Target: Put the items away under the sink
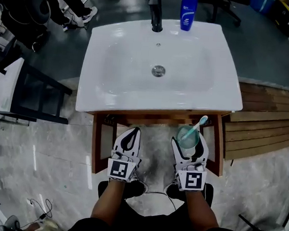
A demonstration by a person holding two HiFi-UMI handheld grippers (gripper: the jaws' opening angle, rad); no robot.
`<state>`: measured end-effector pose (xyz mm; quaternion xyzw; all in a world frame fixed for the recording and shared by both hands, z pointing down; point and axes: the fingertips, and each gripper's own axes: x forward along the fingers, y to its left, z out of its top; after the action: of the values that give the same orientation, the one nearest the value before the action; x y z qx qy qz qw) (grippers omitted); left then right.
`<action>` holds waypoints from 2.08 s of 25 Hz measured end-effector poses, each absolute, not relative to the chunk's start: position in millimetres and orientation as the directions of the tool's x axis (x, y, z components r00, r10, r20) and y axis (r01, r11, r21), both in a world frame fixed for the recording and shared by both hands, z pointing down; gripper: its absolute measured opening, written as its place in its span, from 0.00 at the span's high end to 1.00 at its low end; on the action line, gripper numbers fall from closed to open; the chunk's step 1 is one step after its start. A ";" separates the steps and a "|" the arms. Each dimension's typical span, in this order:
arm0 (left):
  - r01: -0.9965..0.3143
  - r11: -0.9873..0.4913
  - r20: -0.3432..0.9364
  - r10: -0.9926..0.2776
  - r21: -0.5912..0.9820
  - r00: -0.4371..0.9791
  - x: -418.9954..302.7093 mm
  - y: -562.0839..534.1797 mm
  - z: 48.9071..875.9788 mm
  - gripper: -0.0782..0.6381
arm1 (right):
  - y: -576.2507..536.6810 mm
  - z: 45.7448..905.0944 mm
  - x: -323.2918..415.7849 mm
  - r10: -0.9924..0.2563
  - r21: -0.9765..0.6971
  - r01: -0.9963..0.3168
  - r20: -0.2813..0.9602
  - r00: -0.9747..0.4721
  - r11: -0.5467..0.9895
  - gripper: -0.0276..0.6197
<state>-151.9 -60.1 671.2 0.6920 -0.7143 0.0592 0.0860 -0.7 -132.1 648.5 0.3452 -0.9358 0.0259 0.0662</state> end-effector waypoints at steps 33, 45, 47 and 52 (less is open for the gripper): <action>-0.999 0.052 0.065 -0.997 0.010 -0.052 -192.5 -106.4 859.2 0.86 | -219.9 858.2 -77.6 -0.664 0.034 -0.663 0.060 -0.746 0.748 0.39; -0.999 0.043 0.103 -0.994 0.001 -0.043 -189.4 -104.9 869.5 0.86 | -289.3 864.8 -118.2 -0.614 0.046 -0.617 0.191 -0.766 0.785 0.39; -0.999 0.047 0.101 -0.994 0.003 -0.047 -189.9 -104.3 870.6 0.86 | -294.6 869.8 -121.4 -0.610 0.049 -0.614 0.211 -0.764 0.787 0.39; -0.998 0.055 0.091 -0.994 0.009 -0.054 -192.4 -105.1 868.8 0.86 | -299.1 876.1 -122.5 -0.602 0.011 -0.616 0.227 -0.766 0.788 0.39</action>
<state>-192.4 -105.1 868.8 0.6867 -0.7255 0.0279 0.0362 -122.5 -299.1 876.1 0.3241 -0.9391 0.0322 0.1098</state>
